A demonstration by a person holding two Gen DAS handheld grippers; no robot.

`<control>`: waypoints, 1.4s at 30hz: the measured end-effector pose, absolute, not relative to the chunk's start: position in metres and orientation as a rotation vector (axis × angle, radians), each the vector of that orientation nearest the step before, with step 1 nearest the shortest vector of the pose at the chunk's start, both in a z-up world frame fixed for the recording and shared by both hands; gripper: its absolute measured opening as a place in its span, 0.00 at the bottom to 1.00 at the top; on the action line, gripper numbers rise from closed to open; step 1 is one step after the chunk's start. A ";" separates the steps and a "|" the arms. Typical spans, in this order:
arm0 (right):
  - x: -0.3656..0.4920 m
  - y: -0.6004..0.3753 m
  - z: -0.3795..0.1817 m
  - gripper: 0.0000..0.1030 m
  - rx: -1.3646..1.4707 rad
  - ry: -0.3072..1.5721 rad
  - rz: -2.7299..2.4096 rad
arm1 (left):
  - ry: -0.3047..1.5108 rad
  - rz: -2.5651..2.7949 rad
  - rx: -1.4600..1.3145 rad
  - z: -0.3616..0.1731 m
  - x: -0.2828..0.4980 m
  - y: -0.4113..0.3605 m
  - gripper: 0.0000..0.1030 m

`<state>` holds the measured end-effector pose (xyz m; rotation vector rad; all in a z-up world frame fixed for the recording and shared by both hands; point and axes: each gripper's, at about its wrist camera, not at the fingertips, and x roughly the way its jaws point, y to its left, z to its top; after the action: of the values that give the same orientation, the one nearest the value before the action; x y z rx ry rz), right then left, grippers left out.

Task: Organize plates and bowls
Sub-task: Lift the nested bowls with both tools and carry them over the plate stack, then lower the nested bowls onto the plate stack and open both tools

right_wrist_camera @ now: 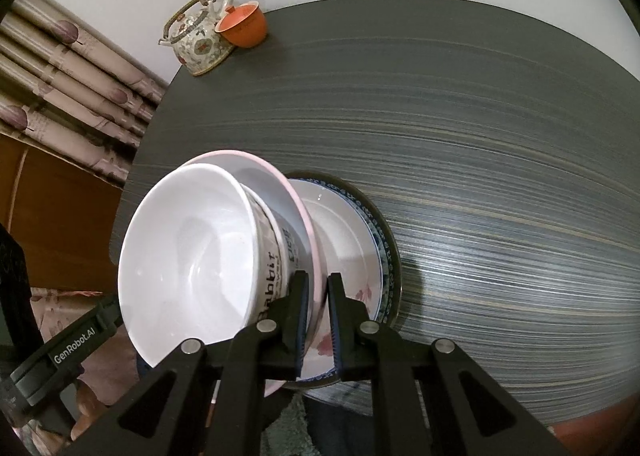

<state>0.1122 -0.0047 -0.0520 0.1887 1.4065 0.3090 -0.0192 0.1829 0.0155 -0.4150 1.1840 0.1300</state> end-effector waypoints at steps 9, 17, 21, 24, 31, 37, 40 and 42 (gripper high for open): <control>0.114 -0.003 -0.061 0.10 0.189 1.416 0.288 | 1.196 0.127 -0.419 0.005 -0.017 0.186 0.05; 0.118 -0.001 -0.067 0.10 0.185 1.417 0.275 | 1.203 0.122 -0.412 -0.002 -0.016 0.185 0.05; 0.120 0.000 -0.067 0.10 0.185 1.412 0.271 | 1.201 0.121 -0.412 -0.002 -0.016 0.183 0.05; 0.120 0.000 -0.068 0.10 0.185 1.409 0.271 | 1.197 0.118 -0.408 -0.003 -0.017 0.182 0.05; 0.118 0.001 -0.068 0.10 0.178 1.399 0.269 | 1.201 0.119 -0.405 -0.005 -0.019 0.181 0.05; 0.118 0.001 -0.068 0.11 0.178 1.394 0.268 | 1.199 0.121 -0.412 -0.006 -0.021 0.182 0.05; 0.118 0.000 -0.068 0.11 0.174 1.391 0.268 | 1.193 0.125 -0.407 -0.006 -0.023 0.180 0.05; 0.118 -0.001 -0.068 0.12 0.173 1.389 0.265 | 1.190 0.128 -0.404 -0.007 -0.024 0.179 0.05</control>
<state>0.1178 -0.0009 -0.0684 0.1731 1.3893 0.2654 -0.0243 0.1793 -0.0066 -0.4040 1.1901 0.1279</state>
